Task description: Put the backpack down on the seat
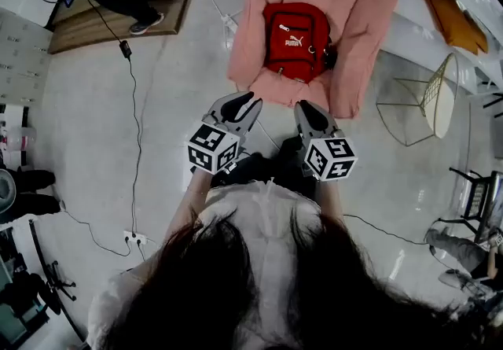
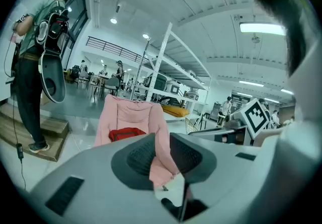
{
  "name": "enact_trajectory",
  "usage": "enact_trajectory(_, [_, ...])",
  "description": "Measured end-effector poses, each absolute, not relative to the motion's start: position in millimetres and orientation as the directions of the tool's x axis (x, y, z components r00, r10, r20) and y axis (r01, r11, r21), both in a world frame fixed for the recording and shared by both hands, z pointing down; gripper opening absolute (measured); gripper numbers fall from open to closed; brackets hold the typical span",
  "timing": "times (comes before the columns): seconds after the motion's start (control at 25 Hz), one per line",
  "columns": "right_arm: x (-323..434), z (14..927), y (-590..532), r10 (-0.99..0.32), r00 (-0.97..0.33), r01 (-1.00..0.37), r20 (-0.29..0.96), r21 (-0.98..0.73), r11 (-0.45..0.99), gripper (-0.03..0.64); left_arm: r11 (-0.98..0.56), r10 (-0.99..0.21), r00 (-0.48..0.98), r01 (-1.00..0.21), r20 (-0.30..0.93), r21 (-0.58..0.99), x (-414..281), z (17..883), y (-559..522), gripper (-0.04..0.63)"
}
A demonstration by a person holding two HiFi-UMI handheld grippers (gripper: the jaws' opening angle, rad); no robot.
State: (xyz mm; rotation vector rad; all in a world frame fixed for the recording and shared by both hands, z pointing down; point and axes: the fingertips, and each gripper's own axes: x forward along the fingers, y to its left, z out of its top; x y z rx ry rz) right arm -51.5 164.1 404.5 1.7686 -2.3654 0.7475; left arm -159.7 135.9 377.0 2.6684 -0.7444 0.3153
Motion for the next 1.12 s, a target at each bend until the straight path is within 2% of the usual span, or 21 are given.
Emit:
enact_trajectory(0.52, [-87.4,389.5,237.0,-0.861,-0.331,-0.931,0.387,-0.280,0.232,0.049,-0.836,-0.378,0.885,-0.453,0.271,0.310,-163.4,372.7,196.2,0.101])
enact_trajectory(1.12, [-99.6,382.9,288.4,-0.834,-0.412,-0.902,0.368,-0.292,0.318,0.049,-0.837,-0.380,0.875,-0.464,0.302,0.290,-147.5,368.0,251.7,0.101])
